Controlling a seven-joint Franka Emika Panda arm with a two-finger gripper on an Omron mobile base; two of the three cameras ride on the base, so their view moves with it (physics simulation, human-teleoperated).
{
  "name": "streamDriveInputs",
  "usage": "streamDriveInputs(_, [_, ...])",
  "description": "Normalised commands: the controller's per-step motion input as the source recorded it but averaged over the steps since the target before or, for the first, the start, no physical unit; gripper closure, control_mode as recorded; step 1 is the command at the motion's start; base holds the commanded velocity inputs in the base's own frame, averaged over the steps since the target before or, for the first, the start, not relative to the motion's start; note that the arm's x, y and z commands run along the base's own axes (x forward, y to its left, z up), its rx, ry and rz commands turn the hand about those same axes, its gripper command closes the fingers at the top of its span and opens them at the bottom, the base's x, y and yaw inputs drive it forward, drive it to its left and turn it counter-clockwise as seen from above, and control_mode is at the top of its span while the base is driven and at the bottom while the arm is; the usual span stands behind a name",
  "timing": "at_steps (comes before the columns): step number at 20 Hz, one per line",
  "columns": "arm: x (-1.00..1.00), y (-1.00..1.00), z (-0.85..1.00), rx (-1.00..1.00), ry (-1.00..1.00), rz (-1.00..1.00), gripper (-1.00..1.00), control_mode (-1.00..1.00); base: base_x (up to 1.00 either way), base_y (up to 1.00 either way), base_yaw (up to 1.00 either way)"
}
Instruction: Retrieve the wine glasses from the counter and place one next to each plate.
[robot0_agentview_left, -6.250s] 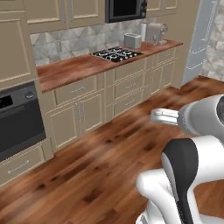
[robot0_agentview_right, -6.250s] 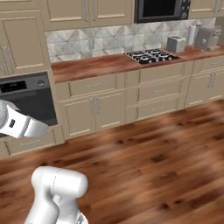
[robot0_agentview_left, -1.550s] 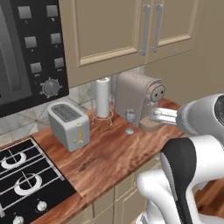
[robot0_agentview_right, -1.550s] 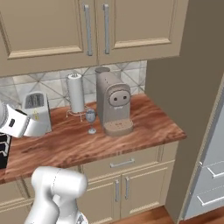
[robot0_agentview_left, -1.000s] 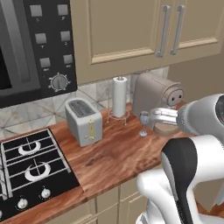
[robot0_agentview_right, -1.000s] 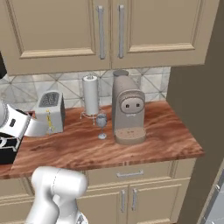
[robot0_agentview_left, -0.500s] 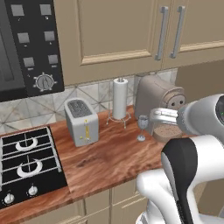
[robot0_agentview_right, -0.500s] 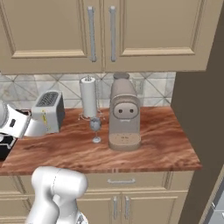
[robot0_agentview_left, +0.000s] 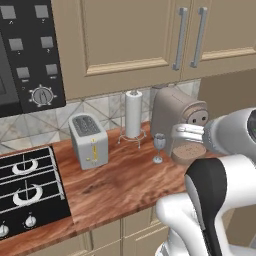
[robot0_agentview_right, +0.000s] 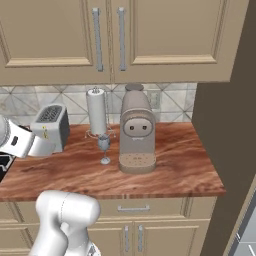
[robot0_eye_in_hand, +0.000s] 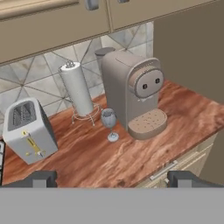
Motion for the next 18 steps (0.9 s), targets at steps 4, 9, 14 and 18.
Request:
streamDriveInputs(4, [0.02,0.00,-0.02,0.00,0.00,0.02,-1.00,-1.00,0.01,0.00,0.00])
streamDriveInputs(9, [0.07,-0.06,-0.11,0.00,0.03,0.15,-1.00,-1.00,0.00,0.00,0.00])
streamDriveInputs(14, [0.23,-0.25,-0.23,0.00,0.05,0.26,-1.00,-1.00,0.00,0.00,0.00])
streamDriveInputs(18, [0.34,-0.03,-0.51,0.00,-0.19,-0.01,-1.00,-1.00,0.00,0.00,0.00])
